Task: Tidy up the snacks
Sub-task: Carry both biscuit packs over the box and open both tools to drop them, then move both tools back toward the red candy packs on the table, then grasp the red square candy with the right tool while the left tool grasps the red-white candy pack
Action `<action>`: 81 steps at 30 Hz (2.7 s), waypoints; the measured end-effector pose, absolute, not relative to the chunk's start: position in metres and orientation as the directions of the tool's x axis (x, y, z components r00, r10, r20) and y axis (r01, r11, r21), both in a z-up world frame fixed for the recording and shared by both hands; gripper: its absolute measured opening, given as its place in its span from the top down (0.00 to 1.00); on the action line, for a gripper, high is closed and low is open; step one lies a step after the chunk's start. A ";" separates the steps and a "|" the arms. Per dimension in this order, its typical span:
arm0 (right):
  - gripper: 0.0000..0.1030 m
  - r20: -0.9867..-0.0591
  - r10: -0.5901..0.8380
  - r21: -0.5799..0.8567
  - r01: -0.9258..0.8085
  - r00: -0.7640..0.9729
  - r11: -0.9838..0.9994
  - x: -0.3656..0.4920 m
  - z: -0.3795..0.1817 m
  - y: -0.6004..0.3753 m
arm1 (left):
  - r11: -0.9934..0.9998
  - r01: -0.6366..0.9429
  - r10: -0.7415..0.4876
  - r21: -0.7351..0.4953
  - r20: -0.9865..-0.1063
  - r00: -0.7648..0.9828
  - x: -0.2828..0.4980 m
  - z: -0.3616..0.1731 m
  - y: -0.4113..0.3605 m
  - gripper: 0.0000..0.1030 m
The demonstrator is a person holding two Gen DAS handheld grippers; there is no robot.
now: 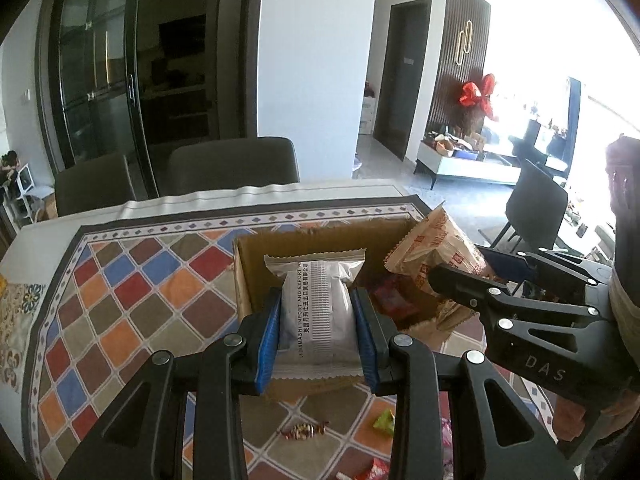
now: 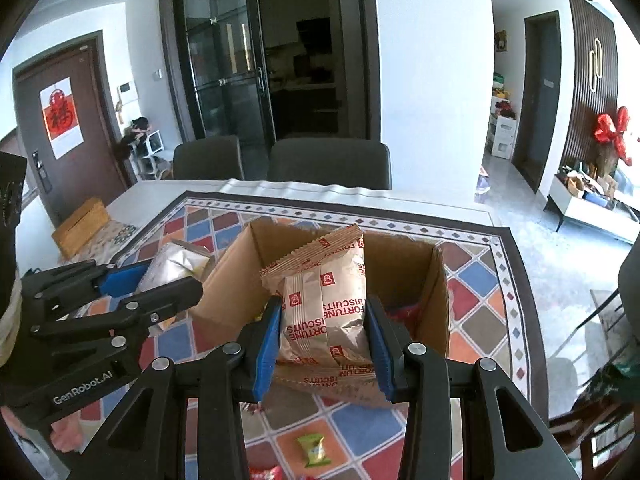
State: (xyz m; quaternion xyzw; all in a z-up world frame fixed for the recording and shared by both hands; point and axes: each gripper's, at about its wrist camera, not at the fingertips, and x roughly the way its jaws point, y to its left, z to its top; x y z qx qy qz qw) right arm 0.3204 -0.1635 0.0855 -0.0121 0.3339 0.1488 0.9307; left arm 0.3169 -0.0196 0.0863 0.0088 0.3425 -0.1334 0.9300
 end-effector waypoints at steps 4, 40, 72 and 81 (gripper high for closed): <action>0.60 -0.635 0.262 0.086 -0.271 0.726 0.959 0.338 0.085 -0.168 | 0.966 0.250 -0.230 -0.061 -0.644 0.730 0.333 0.083 -0.023 0.66; 0.46 -0.608 0.232 0.046 -0.258 0.759 0.965 0.293 0.082 -0.164 | 0.975 0.217 -0.189 -0.036 -0.645 0.740 0.281 0.082 -0.012 0.38; 0.46 -0.693 0.307 0.071 -0.362 0.652 0.929 0.199 0.023 -0.137 | 0.964 0.263 -0.198 -0.022 -0.720 0.665 0.168 0.013 0.004 0.34; 0.46 -0.777 0.277 0.045 -0.389 0.566 0.920 0.195 -0.021 -0.132 | 0.950 0.313 -0.211 -0.018 -0.776 0.594 0.165 -0.026 -0.001 0.34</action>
